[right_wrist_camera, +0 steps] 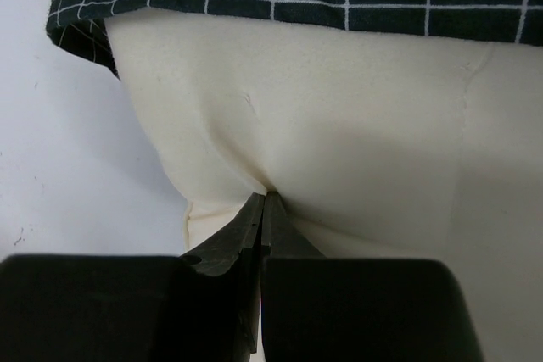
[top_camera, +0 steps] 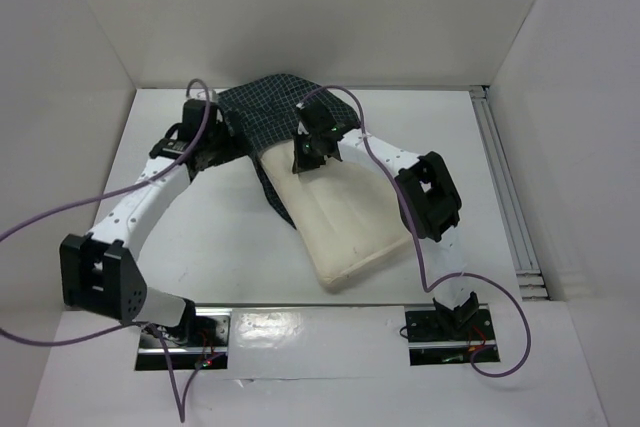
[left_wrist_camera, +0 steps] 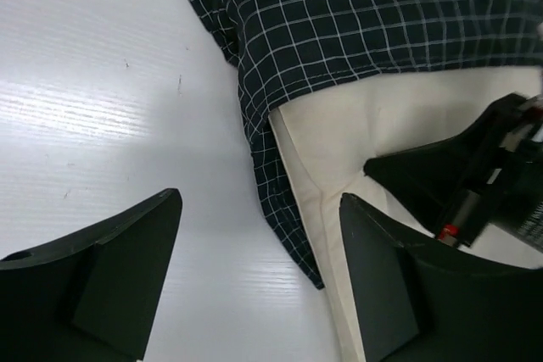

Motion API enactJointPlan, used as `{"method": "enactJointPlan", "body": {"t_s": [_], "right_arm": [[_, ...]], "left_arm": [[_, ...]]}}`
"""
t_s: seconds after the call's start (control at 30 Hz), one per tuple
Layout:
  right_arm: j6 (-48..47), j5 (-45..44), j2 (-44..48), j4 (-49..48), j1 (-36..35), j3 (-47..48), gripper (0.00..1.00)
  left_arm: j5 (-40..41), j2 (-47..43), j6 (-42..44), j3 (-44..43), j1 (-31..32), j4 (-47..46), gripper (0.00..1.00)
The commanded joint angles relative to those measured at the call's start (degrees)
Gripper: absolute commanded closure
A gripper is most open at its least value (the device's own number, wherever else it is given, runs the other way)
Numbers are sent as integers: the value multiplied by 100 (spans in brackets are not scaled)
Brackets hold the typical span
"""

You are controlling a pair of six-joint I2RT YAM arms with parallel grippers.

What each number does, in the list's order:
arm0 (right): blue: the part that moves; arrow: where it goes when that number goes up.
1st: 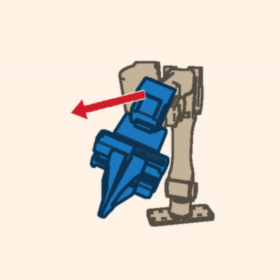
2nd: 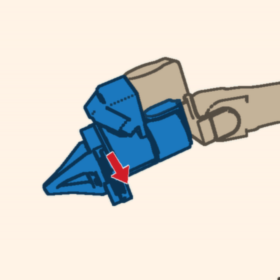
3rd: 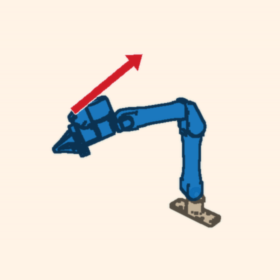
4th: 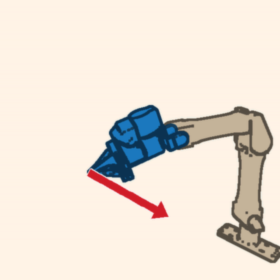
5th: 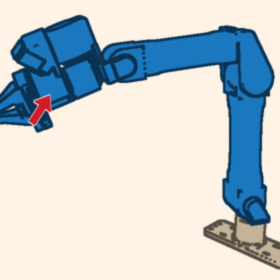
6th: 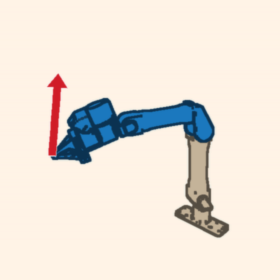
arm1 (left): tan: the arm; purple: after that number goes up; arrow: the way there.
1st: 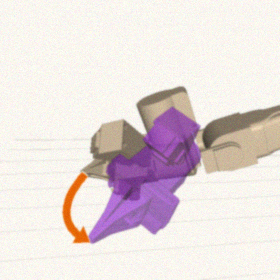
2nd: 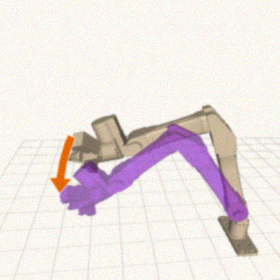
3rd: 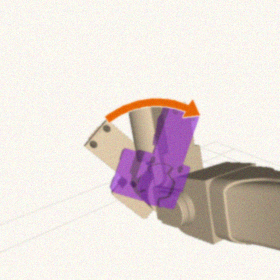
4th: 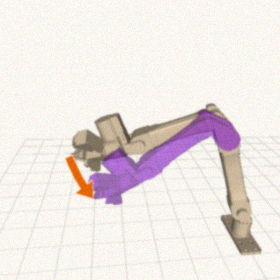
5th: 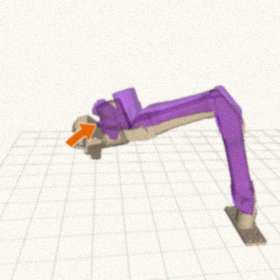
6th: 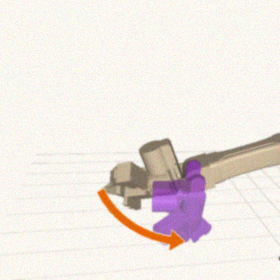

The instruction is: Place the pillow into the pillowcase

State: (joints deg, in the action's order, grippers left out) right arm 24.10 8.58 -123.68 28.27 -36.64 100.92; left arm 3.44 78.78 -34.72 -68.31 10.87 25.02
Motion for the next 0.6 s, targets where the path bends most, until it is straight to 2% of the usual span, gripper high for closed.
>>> {"method": "enactJointPlan", "body": {"t_s": [0.0,0.07,0.2,0.33,0.57], "right_arm": [[-160,-41,81,170,17,-134,100],[-160,-41,81,170,17,-82,100],[-160,12,81,170,17,-29,100],[-160,12,81,222,17,24,100],[-160,74,28,223,17,77,100]], "left_arm": [[718,558,482,-261,345,-137,13],[816,970,615,-472,476,-208,16],[887,1419,1106,-595,582,-471,16],[956,1789,1240,-788,583,-524,17],[1018,2589,1292,-1280,635,-577,31]]}}
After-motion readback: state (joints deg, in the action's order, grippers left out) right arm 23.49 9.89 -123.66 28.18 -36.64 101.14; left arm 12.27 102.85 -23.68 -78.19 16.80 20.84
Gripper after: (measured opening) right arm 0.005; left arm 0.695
